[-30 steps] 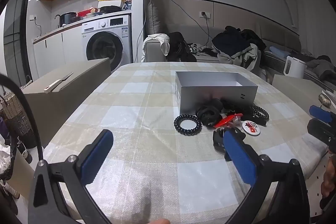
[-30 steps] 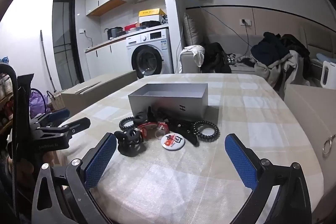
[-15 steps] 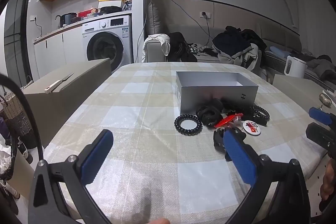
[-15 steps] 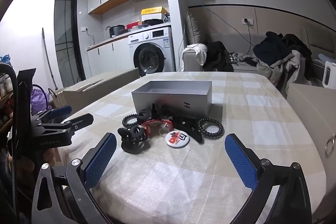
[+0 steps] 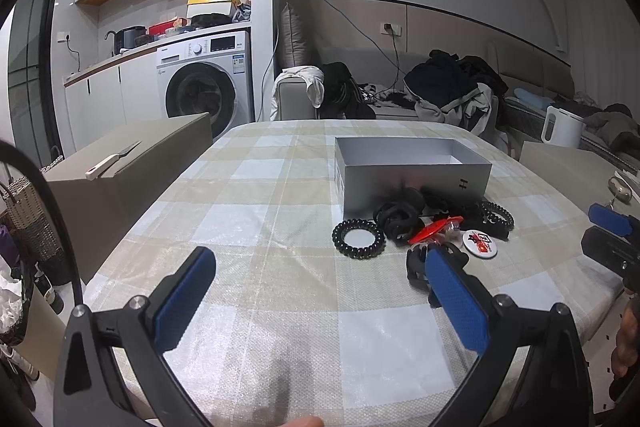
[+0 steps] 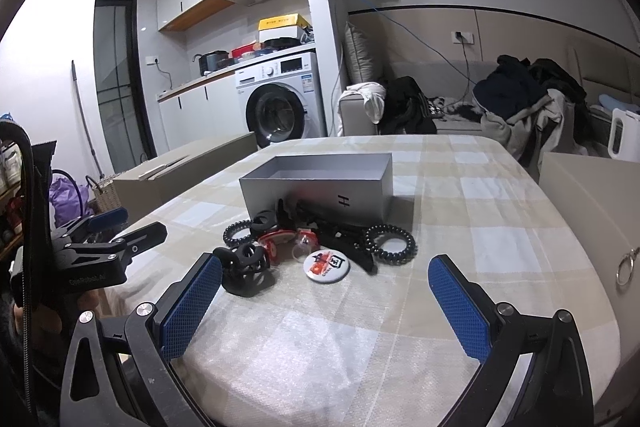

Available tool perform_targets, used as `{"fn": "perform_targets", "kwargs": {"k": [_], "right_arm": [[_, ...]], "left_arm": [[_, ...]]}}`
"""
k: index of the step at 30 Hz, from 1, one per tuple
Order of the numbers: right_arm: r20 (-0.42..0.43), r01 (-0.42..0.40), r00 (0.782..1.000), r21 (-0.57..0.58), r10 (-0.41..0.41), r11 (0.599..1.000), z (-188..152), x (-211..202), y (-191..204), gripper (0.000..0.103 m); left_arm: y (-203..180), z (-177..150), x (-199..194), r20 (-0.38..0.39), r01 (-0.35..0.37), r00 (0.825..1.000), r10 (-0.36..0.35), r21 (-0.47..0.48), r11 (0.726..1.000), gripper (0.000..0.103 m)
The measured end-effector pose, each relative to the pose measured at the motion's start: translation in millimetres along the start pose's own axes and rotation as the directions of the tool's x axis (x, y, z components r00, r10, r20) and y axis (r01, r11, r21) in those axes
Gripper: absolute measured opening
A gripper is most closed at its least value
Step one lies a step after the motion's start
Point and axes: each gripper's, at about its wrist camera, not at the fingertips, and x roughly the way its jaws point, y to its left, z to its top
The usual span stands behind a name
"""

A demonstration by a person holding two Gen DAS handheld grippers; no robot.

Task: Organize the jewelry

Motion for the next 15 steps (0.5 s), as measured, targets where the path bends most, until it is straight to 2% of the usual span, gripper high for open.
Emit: {"fn": "perform_targets", "kwargs": {"k": [15], "right_arm": [[-0.004, -0.019, 1.0, 0.029, 0.019, 0.999, 1.4, -1.3, -2.5, 0.103]], "left_arm": [[0.7, -0.6, 0.8, -0.001, -0.003, 1.0, 0.003, 0.002, 1.0, 0.102]]}}
